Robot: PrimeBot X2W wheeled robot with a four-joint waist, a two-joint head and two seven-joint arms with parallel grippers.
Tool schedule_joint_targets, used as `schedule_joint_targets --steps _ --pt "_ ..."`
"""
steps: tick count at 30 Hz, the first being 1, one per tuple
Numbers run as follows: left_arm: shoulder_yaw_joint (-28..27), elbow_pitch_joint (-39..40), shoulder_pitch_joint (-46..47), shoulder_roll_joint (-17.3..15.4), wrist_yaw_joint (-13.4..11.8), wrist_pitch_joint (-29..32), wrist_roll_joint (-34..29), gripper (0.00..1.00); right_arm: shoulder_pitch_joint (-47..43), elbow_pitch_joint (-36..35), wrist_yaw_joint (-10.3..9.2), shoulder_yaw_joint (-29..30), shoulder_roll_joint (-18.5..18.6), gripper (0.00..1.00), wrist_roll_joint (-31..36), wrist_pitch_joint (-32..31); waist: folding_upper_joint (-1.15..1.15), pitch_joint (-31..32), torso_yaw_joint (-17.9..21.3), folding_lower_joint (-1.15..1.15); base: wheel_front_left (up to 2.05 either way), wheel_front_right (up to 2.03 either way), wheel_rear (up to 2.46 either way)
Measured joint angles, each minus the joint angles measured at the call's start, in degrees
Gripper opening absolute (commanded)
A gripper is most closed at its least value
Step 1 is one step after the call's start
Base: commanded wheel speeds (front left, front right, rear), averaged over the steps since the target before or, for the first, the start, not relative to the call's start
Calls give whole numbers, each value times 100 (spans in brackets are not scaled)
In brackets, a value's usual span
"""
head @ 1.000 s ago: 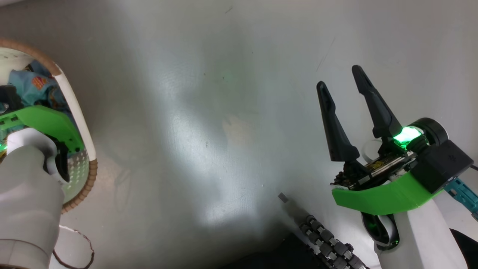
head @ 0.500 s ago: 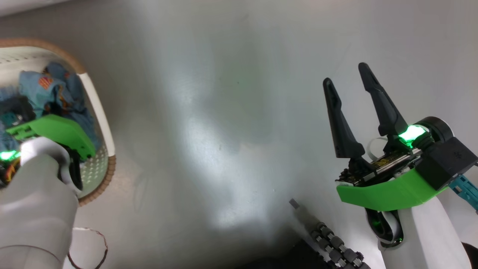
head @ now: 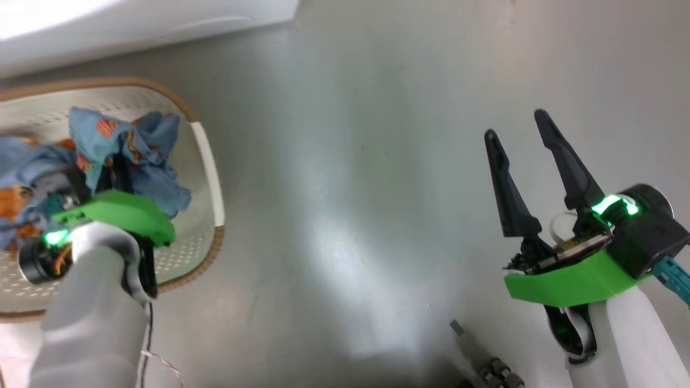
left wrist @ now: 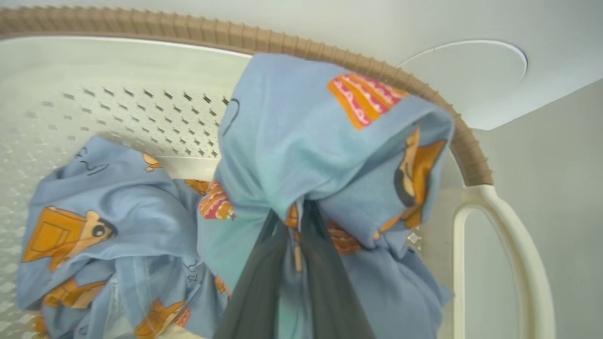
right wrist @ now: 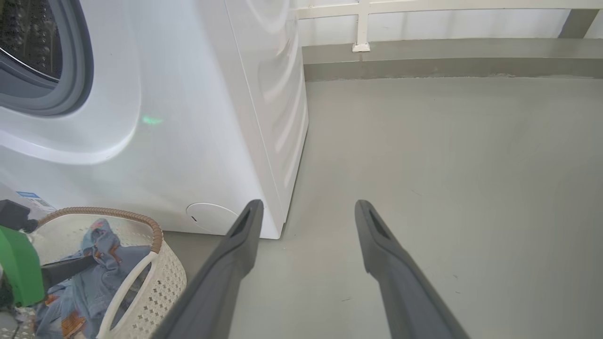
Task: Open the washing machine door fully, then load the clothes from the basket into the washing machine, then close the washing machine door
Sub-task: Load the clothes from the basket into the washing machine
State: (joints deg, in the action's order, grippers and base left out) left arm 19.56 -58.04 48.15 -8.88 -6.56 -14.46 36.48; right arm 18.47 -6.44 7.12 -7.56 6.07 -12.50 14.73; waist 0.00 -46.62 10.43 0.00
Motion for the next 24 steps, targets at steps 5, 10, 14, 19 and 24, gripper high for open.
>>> schedule_joint_targets --steps 5,10,14,19,24 --pt "-489 916 -760 155 -132 0 -578 0 -218 147 0 110 112 100 65 1 0 373 -199 0 0 0 0" --pt "-924 1720 -1415 380 -131 0 -1129 0 -466 313 0 233 145 100 146 0 0 807 -386 0 0 0 0" --pt "-1134 2342 -1941 533 -116 0 -1570 0 -724 385 0 342 155 100 193 -9 0 1193 -533 0 0 0 0" --pt "-1255 3117 -2559 615 52 -1 -2012 0 -976 423 0 431 145 100 235 -111 0 1712 -702 0 0 0 0" --pt "-1224 3715 -3170 627 237 0 -2385 0 -1289 457 0 452 42 100 332 -215 0 2263 -832 0 0 0 0"
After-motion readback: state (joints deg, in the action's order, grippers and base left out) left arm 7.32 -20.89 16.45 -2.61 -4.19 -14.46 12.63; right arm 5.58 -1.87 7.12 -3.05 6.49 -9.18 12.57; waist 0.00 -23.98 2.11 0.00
